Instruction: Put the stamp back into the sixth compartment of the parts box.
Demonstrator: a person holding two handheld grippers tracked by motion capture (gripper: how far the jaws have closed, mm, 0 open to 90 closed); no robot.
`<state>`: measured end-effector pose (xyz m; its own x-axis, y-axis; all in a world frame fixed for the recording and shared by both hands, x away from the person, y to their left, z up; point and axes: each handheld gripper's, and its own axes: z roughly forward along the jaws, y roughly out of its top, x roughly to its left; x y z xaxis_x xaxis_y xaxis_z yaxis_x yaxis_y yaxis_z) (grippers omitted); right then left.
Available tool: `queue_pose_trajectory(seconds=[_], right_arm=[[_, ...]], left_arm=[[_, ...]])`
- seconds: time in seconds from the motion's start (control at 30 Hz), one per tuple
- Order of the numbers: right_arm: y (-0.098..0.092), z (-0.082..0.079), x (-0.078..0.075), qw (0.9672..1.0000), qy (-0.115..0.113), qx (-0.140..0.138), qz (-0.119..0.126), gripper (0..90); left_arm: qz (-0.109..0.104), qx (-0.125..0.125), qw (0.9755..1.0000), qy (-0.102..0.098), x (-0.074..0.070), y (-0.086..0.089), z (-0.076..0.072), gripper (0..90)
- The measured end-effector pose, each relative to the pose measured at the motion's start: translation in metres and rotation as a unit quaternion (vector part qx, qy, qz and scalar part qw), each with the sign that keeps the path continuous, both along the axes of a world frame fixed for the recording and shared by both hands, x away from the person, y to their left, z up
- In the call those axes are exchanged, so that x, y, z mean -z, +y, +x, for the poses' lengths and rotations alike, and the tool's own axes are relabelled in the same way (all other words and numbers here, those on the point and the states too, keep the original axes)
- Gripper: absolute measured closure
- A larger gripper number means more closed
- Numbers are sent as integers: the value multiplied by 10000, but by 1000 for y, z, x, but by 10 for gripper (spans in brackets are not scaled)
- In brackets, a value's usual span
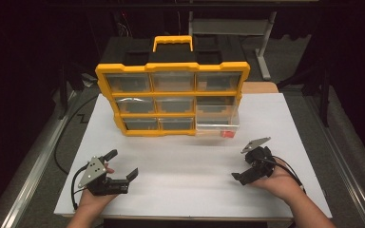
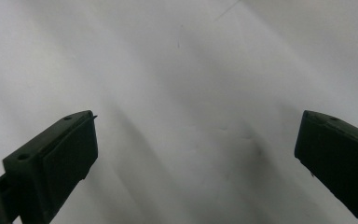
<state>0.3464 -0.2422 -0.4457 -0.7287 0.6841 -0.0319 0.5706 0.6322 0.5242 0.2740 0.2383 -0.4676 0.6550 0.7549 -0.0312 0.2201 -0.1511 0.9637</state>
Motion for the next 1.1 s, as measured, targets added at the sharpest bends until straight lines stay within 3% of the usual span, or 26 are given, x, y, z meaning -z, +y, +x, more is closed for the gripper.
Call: queue_pose_trajectory(seconds=[0.17,0.37,0.43,0.53,0.63,0.8,0.9,0.97,1.1], right_arm=[[-6,-6,5,9973,-369,178,608,0],[-9,-16,4,9854,-903,359,1399,0],[-9,-20,5,9808,-1091,407,1565,0],[-11,-25,6,9701,-1275,514,2001,0],[-16,-32,6,9563,-1515,694,2401,0],[-30,-49,15,9345,-1968,952,2808,0],[-33,-53,14,9387,-2058,870,2624,0],[-36,-53,14,9363,-2028,882,2729,0],[-37,-53,15,9369,-2088,872,2666,0]], left_arm=[[-71,-17,10000,38,-1,2,1,5],[-71,-29,9999,76,0,1,1,5],[-91,-40,9999,79,0,2,2,5],[-133,-71,9998,97,-1,5,2,5],[-174,-114,9997,120,-1,7,2,5],[-145,-154,9997,150,0,7,3,5],[-138,-238,9995,183,0,8,4,5],[-58,-301,9993,204,0,8,4,5],[-66,-348,9990,254,-1,8,3,5]])
